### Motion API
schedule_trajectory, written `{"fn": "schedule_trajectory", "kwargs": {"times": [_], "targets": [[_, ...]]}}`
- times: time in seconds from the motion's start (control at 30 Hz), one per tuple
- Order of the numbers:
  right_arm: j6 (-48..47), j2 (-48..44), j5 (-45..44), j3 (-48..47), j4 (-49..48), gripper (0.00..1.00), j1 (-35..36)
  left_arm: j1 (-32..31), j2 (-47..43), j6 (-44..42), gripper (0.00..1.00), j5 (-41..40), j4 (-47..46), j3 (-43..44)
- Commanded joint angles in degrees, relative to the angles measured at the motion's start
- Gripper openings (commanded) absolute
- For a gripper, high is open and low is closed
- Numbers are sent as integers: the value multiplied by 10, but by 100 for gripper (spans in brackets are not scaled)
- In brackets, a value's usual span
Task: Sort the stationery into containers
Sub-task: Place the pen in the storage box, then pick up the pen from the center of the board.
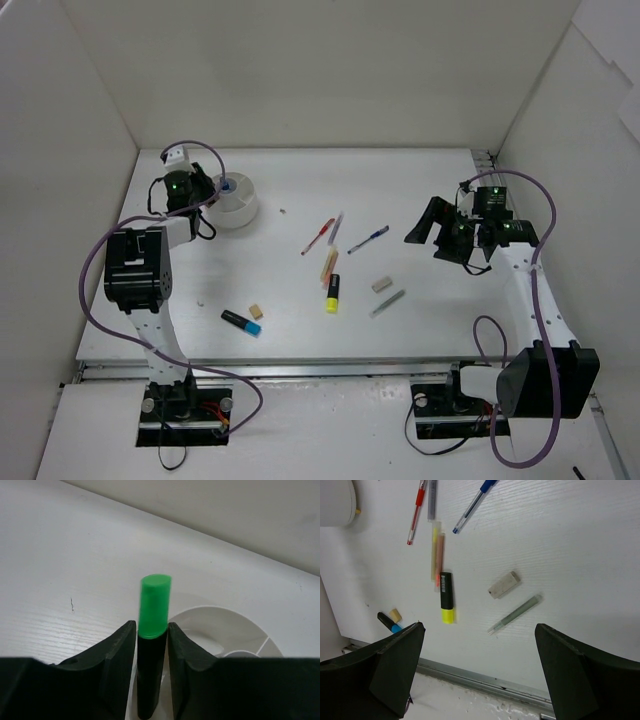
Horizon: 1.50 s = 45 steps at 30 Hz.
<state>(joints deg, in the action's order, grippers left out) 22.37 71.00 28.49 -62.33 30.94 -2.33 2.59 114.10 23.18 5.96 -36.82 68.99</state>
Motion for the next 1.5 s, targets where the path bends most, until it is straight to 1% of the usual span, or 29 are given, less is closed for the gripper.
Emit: {"fn": "schedule_trajectory", "kwargs": {"times": [0.0,0.07,0.2,0.23,0.3,0.33,0.4,0.43,0.47,0.53,0.57,0.6,0.63,0.67,0.7,0.77,0.8,0.83,0.87,0.9,0.93,0.97,1.0,1.03,1.1,1.17,1.23,1.37,1.47], "targets": [[-7,-2,19,-1,-19,90,-5,-2,-57,11,32,5,-48,4],[-5,-6,29,-1,-20,90,-5,-2,-66,13,38,8,-50,0],[-11,-17,26,3,-18,90,-1,-2,-91,14,43,18,-55,-13],[-13,-27,19,5,-18,90,2,-2,-99,13,43,21,-57,-21],[-21,-38,-26,7,-18,90,21,-2,-124,12,45,23,-58,-31],[-27,-48,-47,5,-17,90,45,-2,-134,10,46,25,-58,-41],[-35,-55,-94,7,-17,91,85,-2,-168,9,54,28,-55,-53],[-42,-59,-108,10,-16,91,109,-2,-180,8,67,29,-52,-66],[-43,-59,-135,12,-16,91,122,-2,-210,8,76,29,-49,-73],[-47,-51,-156,17,-16,92,154,-2,-246,10,93,30,-33,-96],[-50,-45,-176,19,-15,98,190,-2,-280,10,100,32,-24,-104],[-51,-38,-185,23,-16,98,210,-2,-301,11,100,36,0,-121],[-51,-30,-194,24,-17,98,230,-2,-322,11,100,40,0,-121],[-49,-11,-227,24,-17,98,272,-2,-366,14,100,48,37,-137],[-40,3,-251,24,-16,98,292,-2,-390,13,100,50,56,-146],[-15,44,-282,20,-17,98,346,-27,-468,13,100,35,127,-176],[-2,59,-302,18,-17,98,365,-35,-493,7,100,28,179,-195],[20,89,-313,17,-21,98,379,-47,-518,7,100,-4,209,-204],[28,101,-339,15,-23,98,416,-69,-570,7,100,-15,234,-213],[40,117,-358,12,-25,98,430,-79,-595,10,100,-27,277,-237],[63,140,-375,10,-28,98,459,-89,-621,24,100,-51,299,-248],[73,149,-403,7,-36,98,470,-98,-669,27,100,-53,314,-259],[99,170,-416,5,-43,98,481,-110,-692,34,100,-56,342,-283],[110,179,-423,5,-52,98,499,-115,-736,48,100,-55,352,-296],[136,199,-426,3,-78,98,512,-123,-775,56,100,-46,365,-330],[169,228,-423,2,-99,98,529,-129,-825,66,100,-45,366,-344],[195,253,-438,-3,-122,98,538,-129,-857,74,100,-49,404,-352],[233,282,-469,-7,-139,97,548,-129,-894,74,100,-53,439,-352],[245,304,-466,-7,-147,94,551,-129,-912,77,100,-57,450,-359]]}}
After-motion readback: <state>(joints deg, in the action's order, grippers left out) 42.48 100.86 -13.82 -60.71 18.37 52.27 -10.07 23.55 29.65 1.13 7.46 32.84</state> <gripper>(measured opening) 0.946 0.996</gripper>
